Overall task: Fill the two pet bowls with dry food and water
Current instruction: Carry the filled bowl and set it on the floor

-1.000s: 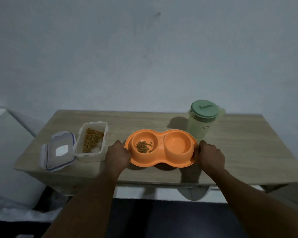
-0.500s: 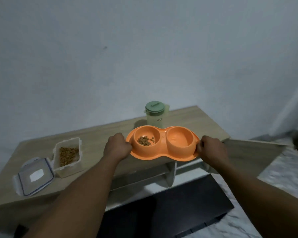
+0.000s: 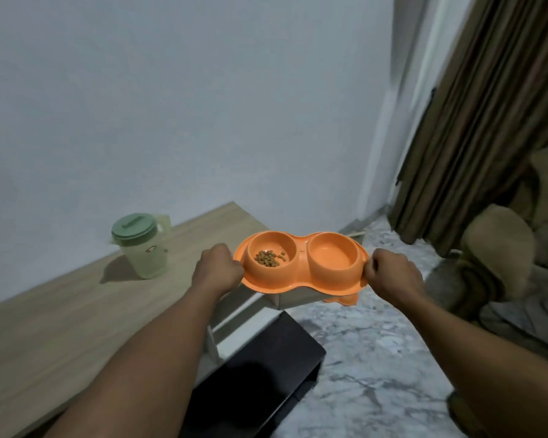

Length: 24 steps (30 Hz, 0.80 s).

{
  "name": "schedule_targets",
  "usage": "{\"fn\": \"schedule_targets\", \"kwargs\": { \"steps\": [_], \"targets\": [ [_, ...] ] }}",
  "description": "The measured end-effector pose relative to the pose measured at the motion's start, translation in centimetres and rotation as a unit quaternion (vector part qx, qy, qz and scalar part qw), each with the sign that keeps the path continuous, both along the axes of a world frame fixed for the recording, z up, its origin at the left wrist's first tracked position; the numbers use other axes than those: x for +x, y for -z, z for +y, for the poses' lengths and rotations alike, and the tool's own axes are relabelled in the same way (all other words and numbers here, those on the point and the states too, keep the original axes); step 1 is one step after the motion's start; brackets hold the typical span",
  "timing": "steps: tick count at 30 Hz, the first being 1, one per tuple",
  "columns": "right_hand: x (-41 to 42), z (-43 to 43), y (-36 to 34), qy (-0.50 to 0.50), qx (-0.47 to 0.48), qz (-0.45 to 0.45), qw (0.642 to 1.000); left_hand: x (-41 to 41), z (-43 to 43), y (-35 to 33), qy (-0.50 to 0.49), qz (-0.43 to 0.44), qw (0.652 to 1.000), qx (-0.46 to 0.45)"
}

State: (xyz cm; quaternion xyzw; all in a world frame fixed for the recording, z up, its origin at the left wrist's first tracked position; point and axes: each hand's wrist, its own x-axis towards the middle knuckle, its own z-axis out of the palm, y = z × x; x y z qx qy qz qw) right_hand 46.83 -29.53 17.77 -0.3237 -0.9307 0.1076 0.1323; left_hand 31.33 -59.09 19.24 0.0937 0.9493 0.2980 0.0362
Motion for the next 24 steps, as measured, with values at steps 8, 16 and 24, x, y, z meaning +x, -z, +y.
{"fn": "schedule_targets", "kwargs": {
  "steps": [8, 16, 24],
  "targets": [
    [4.5, 16.4, -1.0, 0.060, 0.033, 0.016, 0.998, 0.4, 18.3, -0.3, 0.075, 0.008, 0.997, 0.003],
    [7.0, 28.9, -1.9, 0.108, 0.022, 0.023, 0.994, 0.6, 32.5, -1.7, 0.127, 0.019, 0.992, -0.002],
    [5.0, 39.1, -1.2, 0.160, 0.023, 0.001, 0.987, -4.2, 46.0, -0.6, 0.184, 0.013, 0.983, -0.006]
  ]
}}
